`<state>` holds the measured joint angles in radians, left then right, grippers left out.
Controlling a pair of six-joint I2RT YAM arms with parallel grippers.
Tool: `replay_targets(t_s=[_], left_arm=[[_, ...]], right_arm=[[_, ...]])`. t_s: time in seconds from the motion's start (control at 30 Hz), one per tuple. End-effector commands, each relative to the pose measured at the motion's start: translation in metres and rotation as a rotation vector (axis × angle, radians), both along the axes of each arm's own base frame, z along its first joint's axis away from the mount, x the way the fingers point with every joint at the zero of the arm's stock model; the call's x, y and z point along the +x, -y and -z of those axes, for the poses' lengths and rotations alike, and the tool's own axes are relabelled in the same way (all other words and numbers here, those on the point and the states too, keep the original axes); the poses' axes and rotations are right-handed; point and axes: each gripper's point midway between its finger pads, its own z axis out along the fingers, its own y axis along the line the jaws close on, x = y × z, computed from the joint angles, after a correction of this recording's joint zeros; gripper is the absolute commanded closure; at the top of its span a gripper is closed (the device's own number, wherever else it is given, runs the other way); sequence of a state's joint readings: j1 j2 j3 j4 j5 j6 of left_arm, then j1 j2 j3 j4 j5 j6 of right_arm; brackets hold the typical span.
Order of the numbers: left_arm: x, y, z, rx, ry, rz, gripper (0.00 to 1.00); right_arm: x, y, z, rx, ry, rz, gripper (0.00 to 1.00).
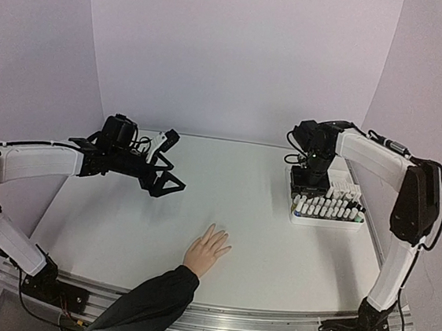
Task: Paint the nails
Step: Pick up the nail polish bottle from the bin.
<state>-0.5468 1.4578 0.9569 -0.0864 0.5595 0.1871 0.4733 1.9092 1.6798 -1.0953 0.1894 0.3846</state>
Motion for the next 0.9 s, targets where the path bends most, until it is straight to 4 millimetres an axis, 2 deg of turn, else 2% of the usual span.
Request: replay_targets(t_s=[0.0,0.27,0.47,0.67,0.87], left_arm=[[0.003,0.006,-0.024,-0.041,0.066,0.027,0.01],[0.002,0.005,-0.028,-0.044,0.084,0.031,0.0],[0.001,0.004,-0.026,-0.042,0.085,0.029,0.0],[0.001,0.003,-0.026,-0.033,0.102,0.028,0.01],[0.0,0.002,-0.028,-0.031,0.115,0.033,0.0]], right_arm=[[0.005,0.011,-0.002,-0.091,-0.01,-0.007,0.5],[0.016,0.014,0.015,-0.156,-0.038,-0.035,0.49],[0.025,0.011,0.031,-0.173,-0.061,-0.047,0.6],[0.03,0.009,0.038,-0.182,-0.065,-0.049,0.63],[0.026,0.014,0.044,-0.204,-0.081,-0.041,0.69]])
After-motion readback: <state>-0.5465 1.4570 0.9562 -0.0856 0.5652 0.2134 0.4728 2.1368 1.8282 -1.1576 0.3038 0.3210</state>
